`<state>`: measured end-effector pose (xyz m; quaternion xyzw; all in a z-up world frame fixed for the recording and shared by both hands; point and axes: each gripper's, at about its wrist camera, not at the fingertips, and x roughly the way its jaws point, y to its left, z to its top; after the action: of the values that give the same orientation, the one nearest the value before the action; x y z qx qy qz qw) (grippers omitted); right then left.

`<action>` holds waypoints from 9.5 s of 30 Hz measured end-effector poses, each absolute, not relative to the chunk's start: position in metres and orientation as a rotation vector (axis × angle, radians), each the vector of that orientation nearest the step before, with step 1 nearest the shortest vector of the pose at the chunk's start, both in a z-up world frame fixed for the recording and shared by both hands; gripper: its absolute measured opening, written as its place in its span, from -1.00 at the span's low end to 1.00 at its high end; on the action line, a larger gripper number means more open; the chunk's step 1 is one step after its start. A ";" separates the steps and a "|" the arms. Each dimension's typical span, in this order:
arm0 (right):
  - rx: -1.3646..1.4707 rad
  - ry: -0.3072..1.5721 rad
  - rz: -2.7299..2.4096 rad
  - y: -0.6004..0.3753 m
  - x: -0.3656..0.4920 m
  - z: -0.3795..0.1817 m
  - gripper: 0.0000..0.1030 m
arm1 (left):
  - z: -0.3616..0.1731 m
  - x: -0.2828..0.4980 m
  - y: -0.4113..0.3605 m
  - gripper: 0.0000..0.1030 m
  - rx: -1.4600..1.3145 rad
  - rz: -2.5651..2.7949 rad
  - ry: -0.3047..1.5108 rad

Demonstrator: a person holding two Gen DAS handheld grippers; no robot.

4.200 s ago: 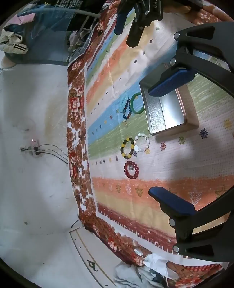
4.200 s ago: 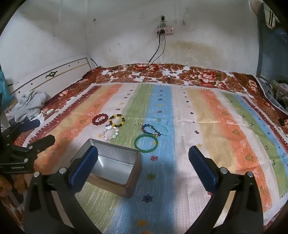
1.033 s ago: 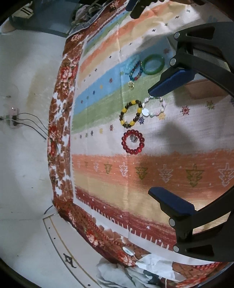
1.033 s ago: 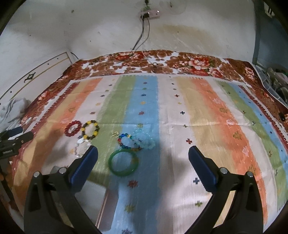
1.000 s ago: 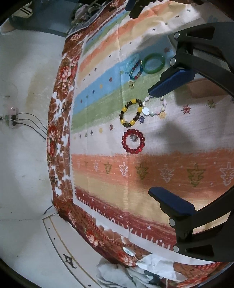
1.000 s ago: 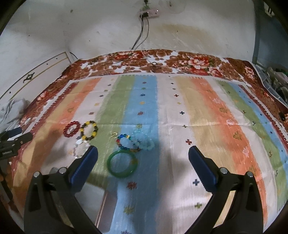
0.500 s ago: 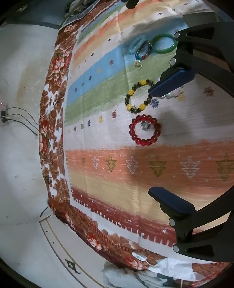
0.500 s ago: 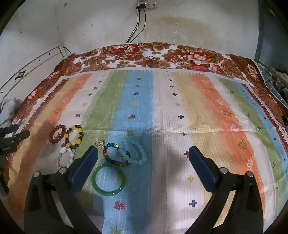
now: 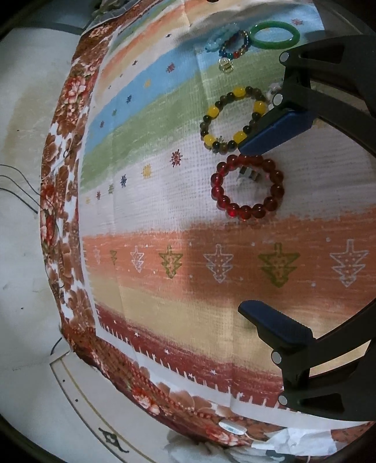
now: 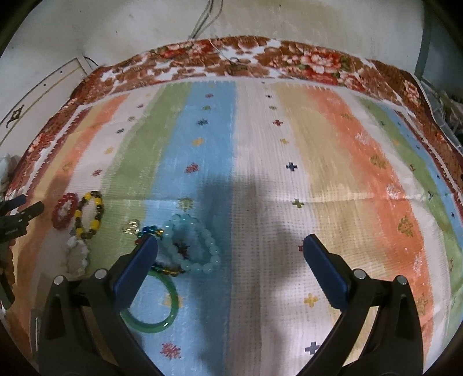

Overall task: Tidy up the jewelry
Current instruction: 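Lower the left tool over the red bead bracelet while the right tool lowers over the aqua bracelet, then close the left tool on the red bracelet while the right tool closes on the aqua bracelet, then lift and carry both held bracelets over the silver tin box, then open the left tool over the tin while the right tool opens, dropping both bracelets, then move the left tool to the small silver charm while the right tool reaches the multicolour bracelet, then close the left tool on the silver charm while the right tool closes on the multicolour bracelet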

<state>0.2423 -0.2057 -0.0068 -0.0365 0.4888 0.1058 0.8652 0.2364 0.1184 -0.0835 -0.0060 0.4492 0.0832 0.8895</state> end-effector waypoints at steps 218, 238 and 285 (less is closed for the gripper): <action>-0.119 1.057 0.351 -0.163 0.180 0.025 -0.06 | -0.047 0.180 0.063 0.28 0.005 0.008 0.961; -0.099 1.203 0.292 -0.165 0.236 -0.027 0.05 | -0.082 0.235 0.091 0.28 -0.051 0.047 1.061; -0.056 1.329 0.269 -0.169 0.262 -0.069 -0.66 | -0.129 0.262 0.111 -0.68 -0.066 0.101 1.161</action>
<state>0.2622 -0.1690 -0.0691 -0.0260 0.6148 0.1243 0.7784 0.2622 0.1111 -0.1285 -0.0314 0.5481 0.0477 0.8345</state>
